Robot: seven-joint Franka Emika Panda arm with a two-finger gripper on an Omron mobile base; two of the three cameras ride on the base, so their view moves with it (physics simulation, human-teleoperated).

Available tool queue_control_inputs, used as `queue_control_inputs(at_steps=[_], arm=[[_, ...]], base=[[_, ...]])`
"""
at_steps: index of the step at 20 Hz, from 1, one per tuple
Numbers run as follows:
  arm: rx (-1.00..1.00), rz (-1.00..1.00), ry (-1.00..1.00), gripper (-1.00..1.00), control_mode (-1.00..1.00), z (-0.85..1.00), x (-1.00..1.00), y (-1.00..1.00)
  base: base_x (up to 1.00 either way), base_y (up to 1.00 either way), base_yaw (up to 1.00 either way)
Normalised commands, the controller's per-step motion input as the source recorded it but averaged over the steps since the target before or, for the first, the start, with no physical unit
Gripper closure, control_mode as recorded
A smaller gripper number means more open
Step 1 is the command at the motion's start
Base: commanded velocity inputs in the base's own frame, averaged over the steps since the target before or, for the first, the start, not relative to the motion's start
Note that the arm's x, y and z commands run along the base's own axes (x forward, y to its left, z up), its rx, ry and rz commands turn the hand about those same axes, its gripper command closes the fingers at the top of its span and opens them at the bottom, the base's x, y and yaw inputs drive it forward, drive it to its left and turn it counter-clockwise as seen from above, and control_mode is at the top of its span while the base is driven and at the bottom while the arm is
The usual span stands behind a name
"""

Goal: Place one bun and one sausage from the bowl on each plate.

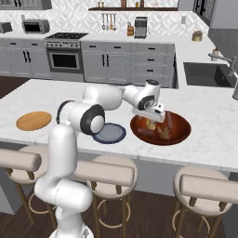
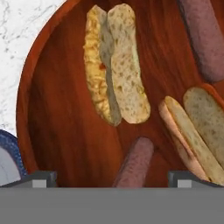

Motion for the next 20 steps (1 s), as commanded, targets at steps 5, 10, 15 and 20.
queue_control_inputs(at_steps=[5,10,15,20], arm=[[0.0,0.01,0.09,-1.0,-1.0,-0.31,0.52,0.0],[0.0,0.02,0.03,-1.0,-1.0,-0.41,0.23,0.0],[0.0,0.02,0.01,-1.0,-1.0,-0.33,0.03,0.02],[0.0,0.01,-0.04,-1.0,-1.0,0.19,0.0,0.0]], base=[[0.0,0.0,0.0],[0.0,0.0,0.0],[0.0,0.0,0.0],[0.0,0.0,0.0]])
